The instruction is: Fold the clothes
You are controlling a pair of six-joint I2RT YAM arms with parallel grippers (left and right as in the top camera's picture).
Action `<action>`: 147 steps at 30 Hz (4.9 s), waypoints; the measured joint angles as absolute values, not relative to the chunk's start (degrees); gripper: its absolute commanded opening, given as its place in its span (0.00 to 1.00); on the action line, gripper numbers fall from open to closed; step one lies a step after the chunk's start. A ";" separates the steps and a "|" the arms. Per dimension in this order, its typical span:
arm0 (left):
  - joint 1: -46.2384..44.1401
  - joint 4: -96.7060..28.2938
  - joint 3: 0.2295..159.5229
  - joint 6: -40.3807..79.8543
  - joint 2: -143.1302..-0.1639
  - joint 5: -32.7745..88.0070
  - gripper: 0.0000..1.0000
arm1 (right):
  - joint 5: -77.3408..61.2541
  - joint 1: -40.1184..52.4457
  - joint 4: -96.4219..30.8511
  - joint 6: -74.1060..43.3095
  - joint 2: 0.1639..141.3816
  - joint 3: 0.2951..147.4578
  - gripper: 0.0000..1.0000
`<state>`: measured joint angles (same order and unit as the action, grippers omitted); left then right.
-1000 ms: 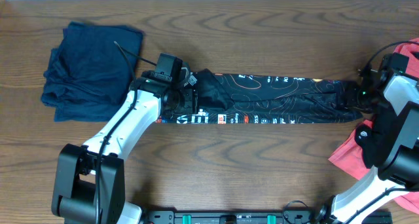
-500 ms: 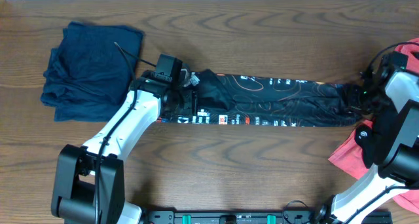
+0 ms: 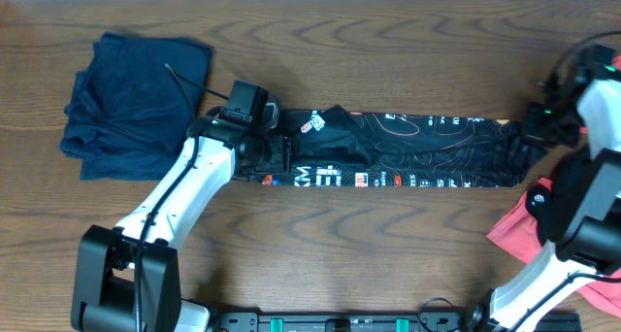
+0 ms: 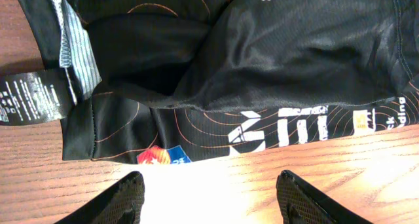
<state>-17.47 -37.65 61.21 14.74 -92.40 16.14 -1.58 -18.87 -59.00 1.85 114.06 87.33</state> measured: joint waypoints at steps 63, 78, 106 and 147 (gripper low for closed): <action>-17.47 -38.57 61.21 14.74 -92.40 16.14 0.67 | 0.27 14.74 -63.64 -11.03 114.06 87.11 0.25; -17.47 -38.57 61.21 14.74 -92.42 16.14 0.67 | -5.87 21.41 -56.34 -11.79 114.06 79.61 0.24; -7.11 -30.15 61.23 5.30 -95.50 17.63 0.99 | -1.52 15.18 -65.41 -11.57 101.84 88.40 0.99; -1.72 -31.38 64.58 4.03 -107.15 22.74 0.06 | 3.66 7.29 -67.07 -11.57 101.84 88.40 0.99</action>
